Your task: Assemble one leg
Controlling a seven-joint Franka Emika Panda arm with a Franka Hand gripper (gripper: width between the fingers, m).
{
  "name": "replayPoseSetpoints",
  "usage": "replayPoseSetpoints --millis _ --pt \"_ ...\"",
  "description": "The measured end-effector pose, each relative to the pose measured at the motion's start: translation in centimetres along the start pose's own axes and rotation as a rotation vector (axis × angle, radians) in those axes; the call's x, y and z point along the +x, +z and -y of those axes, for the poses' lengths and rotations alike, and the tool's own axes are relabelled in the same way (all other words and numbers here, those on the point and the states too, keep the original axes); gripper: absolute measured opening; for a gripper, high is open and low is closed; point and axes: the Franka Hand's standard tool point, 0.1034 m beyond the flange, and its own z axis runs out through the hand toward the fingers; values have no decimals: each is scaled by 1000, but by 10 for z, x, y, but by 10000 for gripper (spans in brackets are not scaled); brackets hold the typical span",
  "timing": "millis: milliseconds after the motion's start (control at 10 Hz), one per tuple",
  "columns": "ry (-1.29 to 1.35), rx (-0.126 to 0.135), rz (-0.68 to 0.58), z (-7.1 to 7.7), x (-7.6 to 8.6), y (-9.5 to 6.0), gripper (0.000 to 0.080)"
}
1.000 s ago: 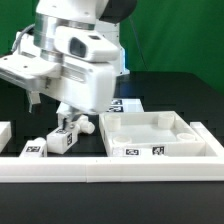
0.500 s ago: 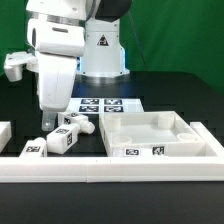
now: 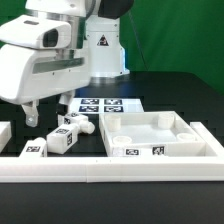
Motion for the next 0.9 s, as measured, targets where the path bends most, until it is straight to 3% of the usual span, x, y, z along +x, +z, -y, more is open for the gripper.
replayPoseSetpoints --millis 500,700,800,900 --pt "295 29 -28 5 9 0 649" --pt "529 57 -43 4 6 -1 649" --pt "722 84 -41 3 1 1 649" --pt "840 89 -43 5 -2 4 649"
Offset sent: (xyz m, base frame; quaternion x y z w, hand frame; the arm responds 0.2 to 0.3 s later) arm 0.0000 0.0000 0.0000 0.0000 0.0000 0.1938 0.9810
